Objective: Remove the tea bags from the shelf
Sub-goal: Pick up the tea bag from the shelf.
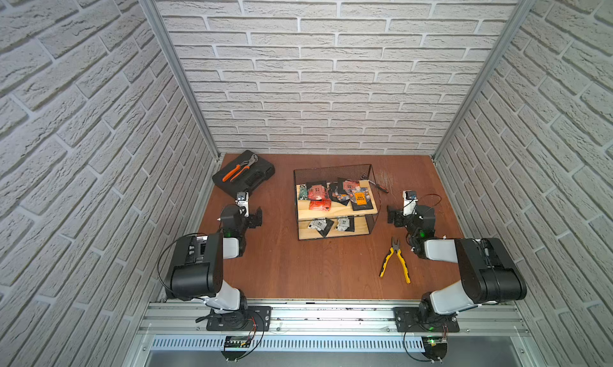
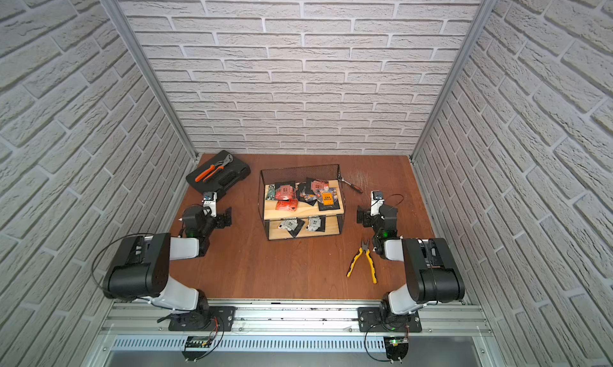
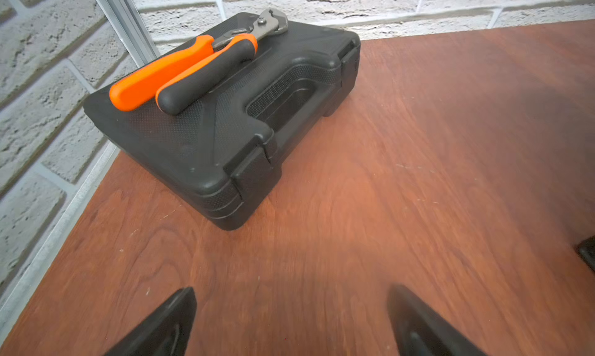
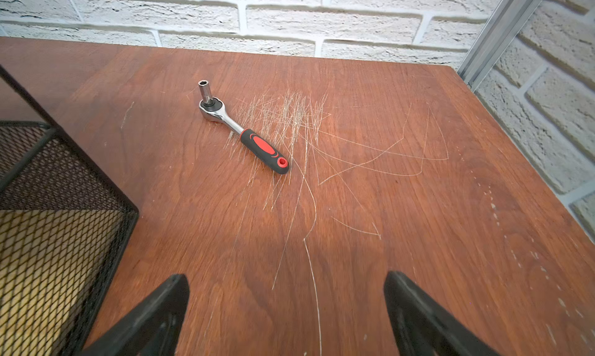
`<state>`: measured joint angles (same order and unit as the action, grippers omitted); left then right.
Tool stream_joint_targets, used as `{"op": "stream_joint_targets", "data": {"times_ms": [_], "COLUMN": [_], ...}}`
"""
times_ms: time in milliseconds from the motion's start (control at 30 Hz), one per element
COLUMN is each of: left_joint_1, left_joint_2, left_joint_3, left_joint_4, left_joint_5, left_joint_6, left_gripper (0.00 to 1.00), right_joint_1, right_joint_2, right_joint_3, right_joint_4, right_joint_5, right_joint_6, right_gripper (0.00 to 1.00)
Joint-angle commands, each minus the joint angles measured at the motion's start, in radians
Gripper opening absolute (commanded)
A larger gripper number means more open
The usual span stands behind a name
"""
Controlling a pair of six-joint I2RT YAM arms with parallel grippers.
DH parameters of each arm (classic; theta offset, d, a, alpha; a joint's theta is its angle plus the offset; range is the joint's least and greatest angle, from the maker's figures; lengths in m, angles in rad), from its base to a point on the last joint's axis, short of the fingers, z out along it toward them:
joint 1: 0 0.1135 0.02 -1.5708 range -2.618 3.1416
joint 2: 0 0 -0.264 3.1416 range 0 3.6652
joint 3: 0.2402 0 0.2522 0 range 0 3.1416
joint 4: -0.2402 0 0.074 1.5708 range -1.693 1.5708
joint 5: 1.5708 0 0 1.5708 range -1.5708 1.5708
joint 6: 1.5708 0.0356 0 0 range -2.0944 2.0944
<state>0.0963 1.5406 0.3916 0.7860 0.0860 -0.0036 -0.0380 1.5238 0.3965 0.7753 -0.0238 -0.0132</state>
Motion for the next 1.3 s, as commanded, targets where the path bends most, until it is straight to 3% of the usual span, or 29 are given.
{"op": "stream_joint_targets", "data": {"times_ms": [0, 467, 533, 600, 667, 800, 967, 1067, 1100, 1133, 1167, 1200, 1233, 1267], "left_joint_1": [0.008, 0.008, 0.004, -0.011, -0.020, -0.053, -0.147, -0.242, -0.275, -0.283, -0.276, -0.263, -0.244, -0.198], "left_joint_2": [0.009, 0.006, -0.025, -0.093, -0.146, -0.250, -0.378, -0.445, -0.454, -0.459, -0.457, -0.451, -0.450, -0.449], "left_joint_3": [0.017, 0.014, 0.031, 0.101, 0.177, 0.215, 0.349, 0.452, 0.504, 0.587, 0.669, 0.737, 0.734, 0.718], "left_joint_4": [0.053, 0.057, -0.001, -0.183, -0.359, -0.413, -0.568, -0.658, -0.725, -0.900, -1.091, -1.243, -1.255, -1.232], "left_joint_5": [-0.006, -0.007, -0.028, -0.086, -0.140, -0.205, -0.319, -0.436, -0.524, -0.559, -0.525, -0.464, -0.400, -0.254], "left_joint_6": [-0.009, -0.009, -0.010, -0.018, -0.045, -0.103, -0.115, -0.085, -0.126, -0.263, -0.382, -0.491, -0.567, -0.615], "left_gripper": [0.98, 0.98, 0.98, 0.98, 0.98, 0.98, 0.98, 0.98, 0.98, 0.98, 0.98, 0.98, 0.98, 0.98], "right_joint_1": [0.005, 0.006, 0.007, 0.007, 0.006, 0.008, 0.019, 0.021, 0.020, 0.020, 0.018, 0.004, 0.003, 0.007], "right_joint_2": [-0.007, -0.017, -0.072, -0.112, -0.152, -0.278, -0.471, -0.524, -0.520, -0.515, -0.518, -0.528, -0.538, -0.541], "right_joint_3": [0.007, 0.014, 0.090, 0.177, 0.217, 0.248, 0.425, 0.623, 0.712, 0.784, 0.789, 0.765, 0.756, 0.765], "right_joint_4": [0.050, 0.037, -0.150, -0.328, -0.386, -0.430, -0.703, -0.984, -1.143, -1.298, -1.322, -1.282, -1.256, -1.262], "right_joint_5": [-0.004, 0.003, 0.017, 0.033, 0.030, 0.097, 0.135, 0.162, 0.162, 0.193, 0.182, 0.083, 0.008, -0.018], "right_joint_6": [-0.006, -0.002, 0.004, 0.015, 0.019, 0.060, 0.095, 0.326, 0.421, 0.541, 0.620, 0.631, 0.613, 0.605], "right_gripper": [0.99, 0.99, 0.99, 0.99, 0.99, 0.99, 0.99, 0.99, 0.99, 0.99, 0.99, 0.99, 0.99, 0.89]}}
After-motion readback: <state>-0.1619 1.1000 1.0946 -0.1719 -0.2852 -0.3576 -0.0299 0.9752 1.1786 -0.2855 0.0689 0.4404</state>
